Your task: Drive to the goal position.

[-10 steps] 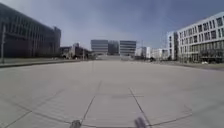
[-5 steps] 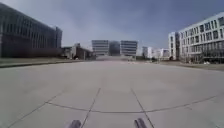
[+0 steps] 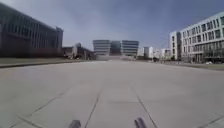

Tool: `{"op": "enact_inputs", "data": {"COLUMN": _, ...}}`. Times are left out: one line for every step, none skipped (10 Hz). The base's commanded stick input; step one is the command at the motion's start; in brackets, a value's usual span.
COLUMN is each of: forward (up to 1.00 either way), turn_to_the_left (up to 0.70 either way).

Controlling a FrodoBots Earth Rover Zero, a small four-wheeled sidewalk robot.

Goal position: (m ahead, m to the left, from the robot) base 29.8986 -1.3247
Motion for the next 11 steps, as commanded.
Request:
{"op": "enact_inputs", "data": {"forward": 1.0, "turn_to_the_left": 0.0}}
{"op": "enact_inputs", "data": {"forward": 1.0, "turn_to_the_left": 0.0}}
{"op": "enact_inputs", "data": {"forward": 1.0, "turn_to_the_left": 0.0}}
{"op": "enact_inputs", "data": {"forward": 1.0, "turn_to_the_left": 0.0}}
{"op": "enact_inputs", "data": {"forward": 1.0, "turn_to_the_left": 0.0}}
{"op": "enact_inputs", "data": {"forward": 1.0, "turn_to_the_left": 0.0}}
{"op": "enact_inputs", "data": {"forward": 1.0, "turn_to_the_left": 0.0}}
{"op": "enact_inputs", "data": {"forward": 1.0, "turn_to_the_left": 0.0}}
{"op": "enact_inputs", "data": {"forward": 1.0, "turn_to_the_left": 0.0}}
{"op": "enact_inputs", "data": {"forward": 1.0, "turn_to_the_left": 0.0}}
{"op": "enact_inputs", "data": {"forward": 1.0, "turn_to_the_left": 0.0}}
